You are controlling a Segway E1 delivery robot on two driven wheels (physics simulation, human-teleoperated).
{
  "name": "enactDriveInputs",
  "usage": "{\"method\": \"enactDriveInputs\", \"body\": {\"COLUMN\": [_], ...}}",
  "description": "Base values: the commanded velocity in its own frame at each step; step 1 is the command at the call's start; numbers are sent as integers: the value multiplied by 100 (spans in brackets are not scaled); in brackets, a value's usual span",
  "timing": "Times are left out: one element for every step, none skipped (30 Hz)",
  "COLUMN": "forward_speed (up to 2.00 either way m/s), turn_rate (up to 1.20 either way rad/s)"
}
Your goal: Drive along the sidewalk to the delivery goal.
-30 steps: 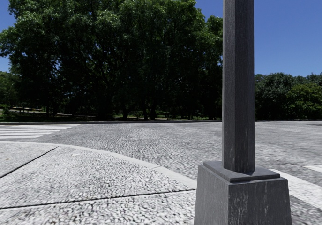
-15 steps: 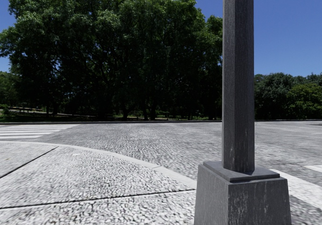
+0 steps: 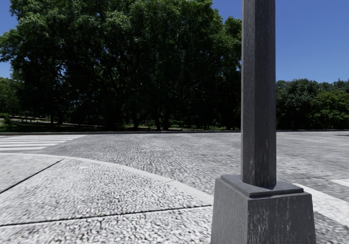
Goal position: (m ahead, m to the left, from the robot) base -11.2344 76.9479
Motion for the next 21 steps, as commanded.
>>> {"method": "enactDriveInputs", "body": {"forward_speed": [0,0,0,0,0,0,0,0,0,0,0,0,0,0,0,0,0,0,0,0,0], "turn_rate": [28,28,29,30,30,30,30,30,30,30,30,30,30,32,46,46,54,58,60,60,61]}}
